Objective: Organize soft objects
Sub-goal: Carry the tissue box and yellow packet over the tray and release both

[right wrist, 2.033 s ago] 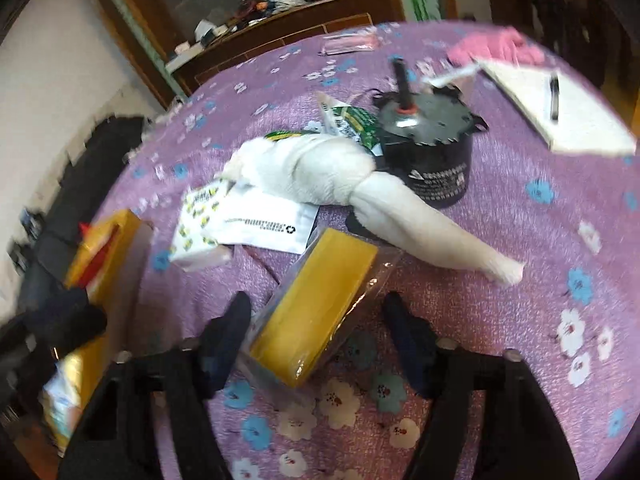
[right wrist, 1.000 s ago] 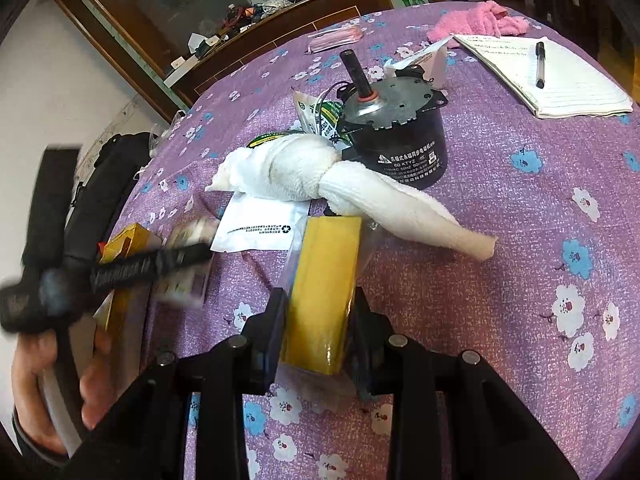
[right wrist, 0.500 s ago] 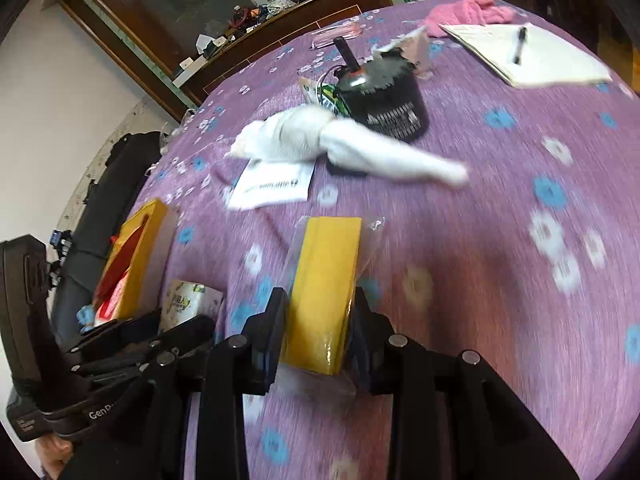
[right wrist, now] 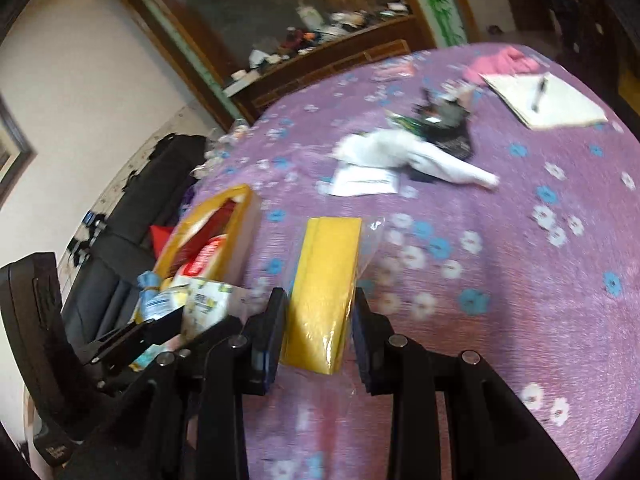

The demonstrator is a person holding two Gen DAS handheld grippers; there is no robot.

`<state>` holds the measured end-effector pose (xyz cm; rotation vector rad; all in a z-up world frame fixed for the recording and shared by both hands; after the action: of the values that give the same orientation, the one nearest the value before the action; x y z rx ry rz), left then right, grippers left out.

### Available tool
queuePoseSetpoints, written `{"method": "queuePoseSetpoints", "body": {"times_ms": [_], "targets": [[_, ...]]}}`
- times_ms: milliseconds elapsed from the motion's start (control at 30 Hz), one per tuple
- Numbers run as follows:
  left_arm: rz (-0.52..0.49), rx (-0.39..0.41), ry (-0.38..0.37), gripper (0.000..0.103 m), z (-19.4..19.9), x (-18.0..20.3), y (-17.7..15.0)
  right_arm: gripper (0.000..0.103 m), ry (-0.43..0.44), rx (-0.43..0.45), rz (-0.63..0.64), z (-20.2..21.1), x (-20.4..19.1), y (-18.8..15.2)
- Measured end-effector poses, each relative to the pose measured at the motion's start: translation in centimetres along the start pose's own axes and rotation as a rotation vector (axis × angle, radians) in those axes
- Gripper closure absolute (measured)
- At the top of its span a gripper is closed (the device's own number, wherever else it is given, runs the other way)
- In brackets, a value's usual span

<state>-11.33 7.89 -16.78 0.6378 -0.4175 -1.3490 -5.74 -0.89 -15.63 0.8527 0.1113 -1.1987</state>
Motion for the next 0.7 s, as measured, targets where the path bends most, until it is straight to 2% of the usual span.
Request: {"method": "queuePoseSetpoints", "body": {"times_ms": [400,567,700], "targets": [[0.133,0.061,0.032,0.051,4.1,-8.5,-1.4,0.072,0.080,-0.052,0.129,-3.0,-7.7,-1.7],[0.235,0.068,-0.045,0.051,4.8,-12.7,-1.3,0.072,0.084,-0.071,0.158,-4.8,-9.7,-1.6],[0.267,0.079,-0.013,0.051,4.7,-16.4,-0.8,0.072,0.079,-0.082,0.181,-6.3,-11.1,-1.1]]}}
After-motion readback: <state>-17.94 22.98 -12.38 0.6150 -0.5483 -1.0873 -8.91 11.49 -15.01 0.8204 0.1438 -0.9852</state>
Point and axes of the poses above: each gripper's, at about its wrist camera, not at the fingertips, and z roughly against the way its jaws point, x to its right, y to its top, the point moved 7 cm from there along -z, roughly the way its jaws point, and after that the axes turned 13 degrees about -z, right-handed, at the moved point
